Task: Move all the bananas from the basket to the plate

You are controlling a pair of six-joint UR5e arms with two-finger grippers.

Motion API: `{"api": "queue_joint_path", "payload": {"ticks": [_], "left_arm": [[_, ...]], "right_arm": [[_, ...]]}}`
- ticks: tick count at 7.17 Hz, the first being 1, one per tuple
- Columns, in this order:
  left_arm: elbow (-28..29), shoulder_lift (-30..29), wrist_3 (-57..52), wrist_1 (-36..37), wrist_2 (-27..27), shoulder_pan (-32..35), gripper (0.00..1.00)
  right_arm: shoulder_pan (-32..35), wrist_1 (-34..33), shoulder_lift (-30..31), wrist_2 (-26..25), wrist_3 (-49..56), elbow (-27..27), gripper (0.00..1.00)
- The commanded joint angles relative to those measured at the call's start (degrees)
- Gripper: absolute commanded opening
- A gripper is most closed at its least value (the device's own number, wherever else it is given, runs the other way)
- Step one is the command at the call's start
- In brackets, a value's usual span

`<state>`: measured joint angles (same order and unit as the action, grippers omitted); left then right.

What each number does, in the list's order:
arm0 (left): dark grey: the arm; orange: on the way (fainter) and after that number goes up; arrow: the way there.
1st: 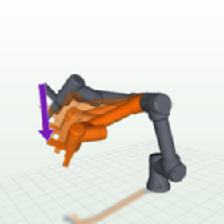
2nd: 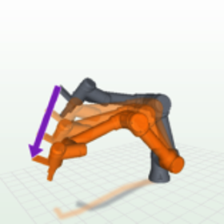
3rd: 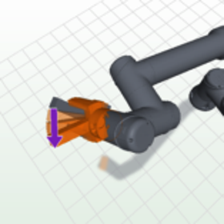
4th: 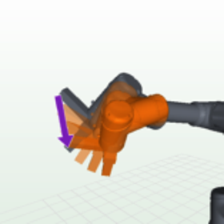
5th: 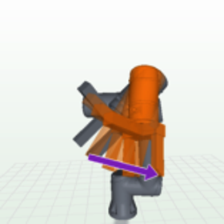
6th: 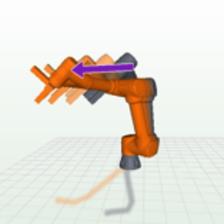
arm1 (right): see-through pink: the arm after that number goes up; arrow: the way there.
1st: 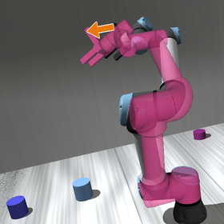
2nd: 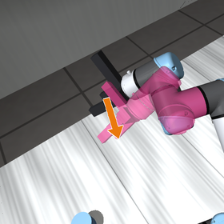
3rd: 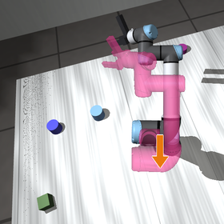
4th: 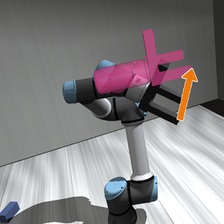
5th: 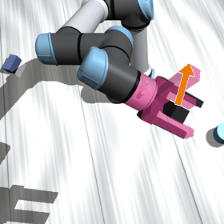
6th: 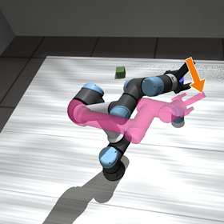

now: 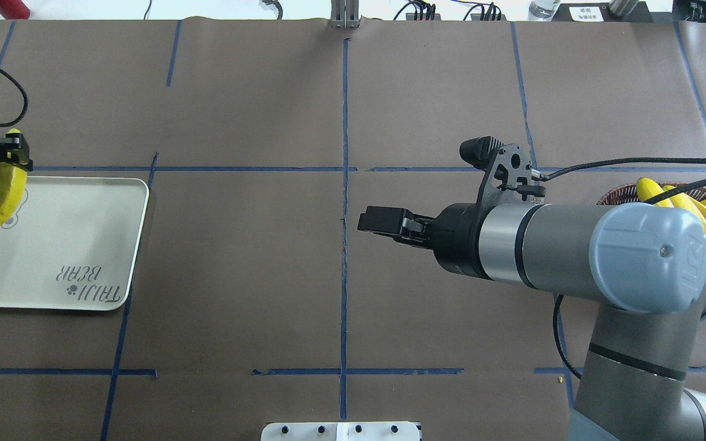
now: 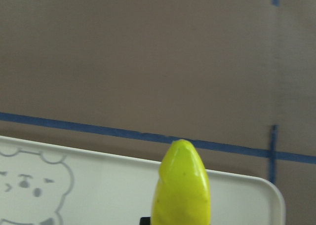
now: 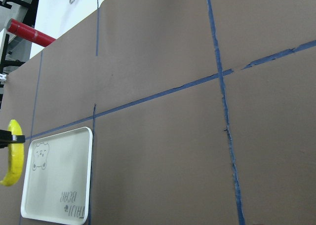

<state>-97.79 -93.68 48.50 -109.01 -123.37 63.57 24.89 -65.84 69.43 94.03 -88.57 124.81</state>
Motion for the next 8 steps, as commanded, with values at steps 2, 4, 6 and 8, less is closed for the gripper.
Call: {"api": "queue_joint_path", "payload": {"ticks": [2,4,6,8], "left_arm": [[3.64,4.21,0.27,-0.24,-0.11,0.51,0.0],[5.05,3.42,4.49,-1.02,-0.12,0.33,0.0],[10.75,3.24,6.94,-8.81,-0.11,0.24,0.0],[13.32,2.19,7.05,-10.52,-0.11,-0.11,0.0]], "right_arm": [[0.51,-1.57,-0.35,0.54,0.77,0.17,1.0],[0.6,-1.66,-0.09,0.54,0.68,0.78,1.0],[0.6,-1.57,-0.26,0.54,0.77,0.7,1.0],[0.51,-1.57,0.0,0.11,0.68,0.61,1.0]]}}
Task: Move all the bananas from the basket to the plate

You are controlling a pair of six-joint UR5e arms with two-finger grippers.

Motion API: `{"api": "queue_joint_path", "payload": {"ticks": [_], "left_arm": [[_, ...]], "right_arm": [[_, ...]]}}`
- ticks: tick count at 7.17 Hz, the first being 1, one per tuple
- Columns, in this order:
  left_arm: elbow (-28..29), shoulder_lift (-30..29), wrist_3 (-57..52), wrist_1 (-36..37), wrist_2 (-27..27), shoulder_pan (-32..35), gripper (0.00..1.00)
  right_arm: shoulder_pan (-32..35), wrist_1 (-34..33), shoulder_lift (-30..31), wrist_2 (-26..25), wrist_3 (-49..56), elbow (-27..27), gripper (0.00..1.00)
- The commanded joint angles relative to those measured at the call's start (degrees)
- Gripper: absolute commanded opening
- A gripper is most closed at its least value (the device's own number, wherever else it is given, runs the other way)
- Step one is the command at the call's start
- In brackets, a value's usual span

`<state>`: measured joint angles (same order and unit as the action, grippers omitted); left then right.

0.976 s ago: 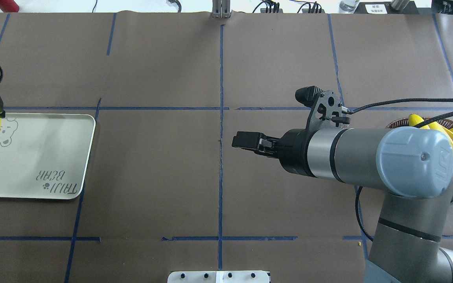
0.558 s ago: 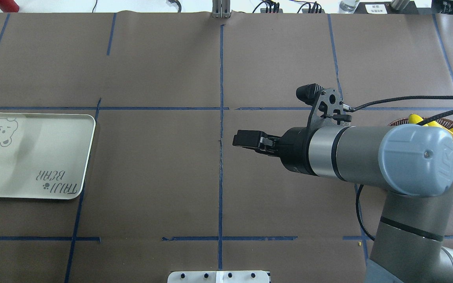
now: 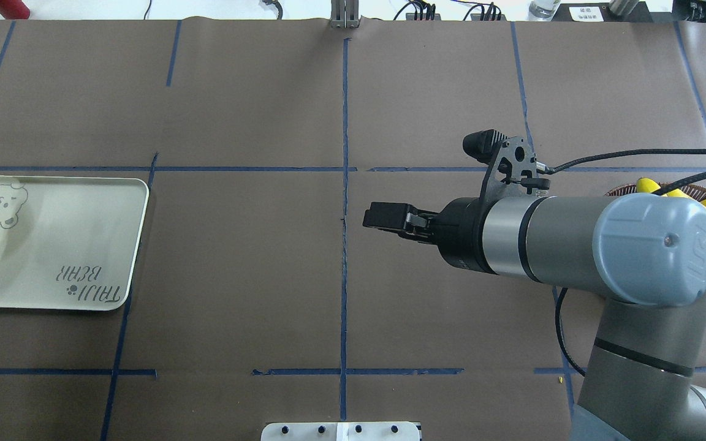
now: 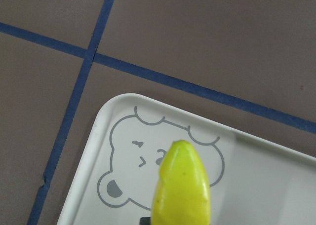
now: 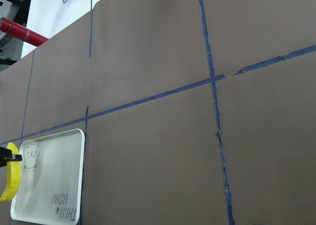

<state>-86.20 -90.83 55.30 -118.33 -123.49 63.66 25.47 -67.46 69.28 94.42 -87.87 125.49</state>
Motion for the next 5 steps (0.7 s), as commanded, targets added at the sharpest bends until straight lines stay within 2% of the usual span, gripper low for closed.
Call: {"api": "queue_joint_path", "payload": {"ticks": [1,2,4,5], "left_arm": [[2.09,-0.66,0.16,-1.55,0.0,-0.2,0.6],[2.35,-0.32,0.07,-3.9,0.0,-0.2,0.99],[1.75,-0.13,0.16,-5.77,-0.09,-0.2,1.0],[-0.35,-0.05,0.07,-5.6,-0.26,-0.03,1.0]], "right_arm": [[-0.07,0.05,0.07,-0.29,-0.02,-0.07,1.0],[-0.16,0.05,0.41,-0.64,-0.11,-0.16,1.0],[0.1,0.05,0.24,-0.03,-0.02,0.01,1.0],[1.24,-1.69,0.42,0.5,0.06,0.62,1.0]]}}
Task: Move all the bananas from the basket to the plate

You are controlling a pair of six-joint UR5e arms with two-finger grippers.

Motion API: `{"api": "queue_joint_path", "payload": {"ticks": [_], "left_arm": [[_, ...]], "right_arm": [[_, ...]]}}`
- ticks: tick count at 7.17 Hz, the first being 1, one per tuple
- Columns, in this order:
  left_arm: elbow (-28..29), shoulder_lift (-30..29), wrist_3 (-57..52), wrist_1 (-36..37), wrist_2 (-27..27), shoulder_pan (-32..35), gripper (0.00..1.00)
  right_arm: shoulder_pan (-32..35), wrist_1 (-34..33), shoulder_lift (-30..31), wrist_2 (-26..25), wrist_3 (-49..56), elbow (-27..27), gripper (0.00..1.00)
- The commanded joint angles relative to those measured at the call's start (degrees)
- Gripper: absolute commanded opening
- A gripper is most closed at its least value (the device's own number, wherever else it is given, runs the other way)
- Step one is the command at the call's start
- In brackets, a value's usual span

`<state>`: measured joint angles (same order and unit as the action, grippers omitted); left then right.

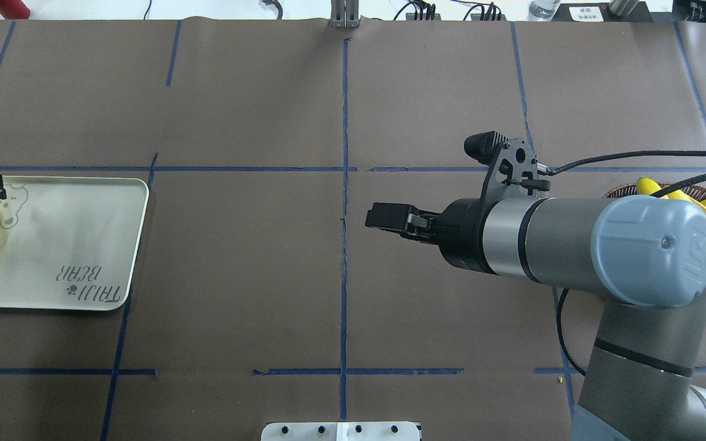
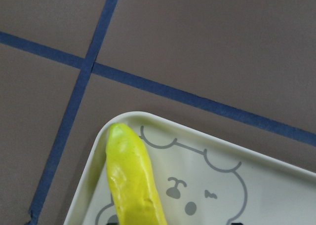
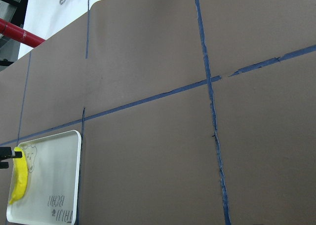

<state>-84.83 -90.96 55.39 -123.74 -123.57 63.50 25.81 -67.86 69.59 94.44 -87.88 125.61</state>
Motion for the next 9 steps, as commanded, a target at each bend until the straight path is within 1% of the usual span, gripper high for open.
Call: {"api": "queue_joint_path", "payload": {"ticks": [1,2,3,4,6,8,9], "left_arm": [[-4.79,0.08,-0.11,1.12,-1.13,0.39,1.0],[-7.52,-0.1,-0.28,3.57,-3.67,0.91,1.0],[-11.63,-0.1,-0.37,6.98,-4.3,1.79,1.0],[-16.11,0.34,-0.37,11.63,-4.31,1.8,1.0],[-21.23,0.17,-0.37,16.92,-4.31,1.71,1.0],[-22.22,-0.1,-0.02,17.65,-4.31,1.54,1.0],[-22.83,-0.18,-0.02,17.65,-4.31,1.54,1.0]], "right_arm": [[5.69,-9.49,-0.33,6.14,1.9,1.3,1.0],[8.87,-12.35,0.45,10.63,6.7,2.18,1.0],[12.56,-12.99,5.76,13.9,12.67,3.4,1.0],[18.08,-13.0,11.47,19.24,19.95,4.11,1.0],[25.4,-12.91,21.42,25.59,29.56,3.77,1.0],[29.19,-12.3,29.07,26.32,39.93,2.72,1.0],[30.25,-12.29,30.94,26.41,42.85,1.67,1.0]]}}
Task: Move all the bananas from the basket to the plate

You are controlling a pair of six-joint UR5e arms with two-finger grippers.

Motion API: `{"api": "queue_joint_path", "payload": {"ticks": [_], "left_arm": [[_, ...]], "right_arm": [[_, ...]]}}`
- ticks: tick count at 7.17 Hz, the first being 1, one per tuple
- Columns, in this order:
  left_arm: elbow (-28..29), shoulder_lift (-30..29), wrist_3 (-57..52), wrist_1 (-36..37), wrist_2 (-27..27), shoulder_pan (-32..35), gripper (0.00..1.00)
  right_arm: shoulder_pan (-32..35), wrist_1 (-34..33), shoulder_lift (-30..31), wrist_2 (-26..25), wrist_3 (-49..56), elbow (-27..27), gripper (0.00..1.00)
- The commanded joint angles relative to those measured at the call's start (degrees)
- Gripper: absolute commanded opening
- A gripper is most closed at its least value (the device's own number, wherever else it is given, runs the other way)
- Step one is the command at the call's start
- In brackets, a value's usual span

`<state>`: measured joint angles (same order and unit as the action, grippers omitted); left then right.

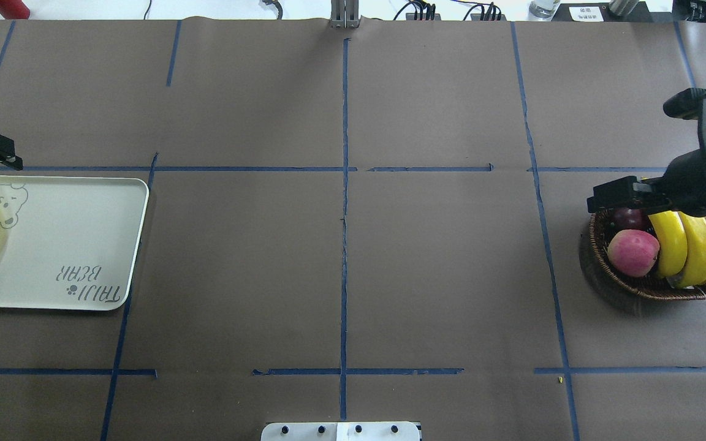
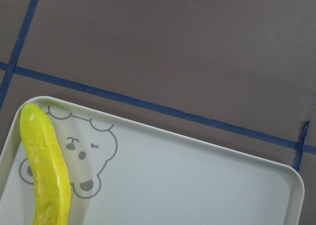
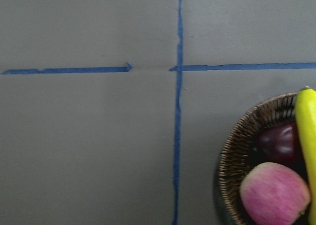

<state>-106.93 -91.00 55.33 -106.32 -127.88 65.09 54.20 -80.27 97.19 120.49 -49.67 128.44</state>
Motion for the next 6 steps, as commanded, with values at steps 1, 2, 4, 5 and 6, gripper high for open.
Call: {"api": "queue_joint_path", "payload": {"ticks": [1,2,4,5,6], "left_arm": [[-0.91,-0.06,-0.04,-0.11,-0.26,-0.14,1.0],[-2.57,0.12,-0.04,0.06,-0.09,-0.49,1.0],[-2.76,0.21,0.04,0.06,0.0,-0.58,1.0],[-2.85,0.21,0.04,-0.03,0.0,-0.49,1.0],[-3.28,0.21,-0.04,-0.12,0.0,-0.49,1.0]], "right_arm": [[3.96,0.11,6.05,0.62,10.41,-2.91,1.0],[7.38,0.11,5.82,5.76,15.86,-6.76,1.0],[7.85,0.2,5.99,7.13,16.18,-11.25,0.99],[7.76,0.2,5.82,7.13,16.18,-12.76,0.98],[7.76,0.2,5.9,7.39,16.18,-13.04,0.9]]}}
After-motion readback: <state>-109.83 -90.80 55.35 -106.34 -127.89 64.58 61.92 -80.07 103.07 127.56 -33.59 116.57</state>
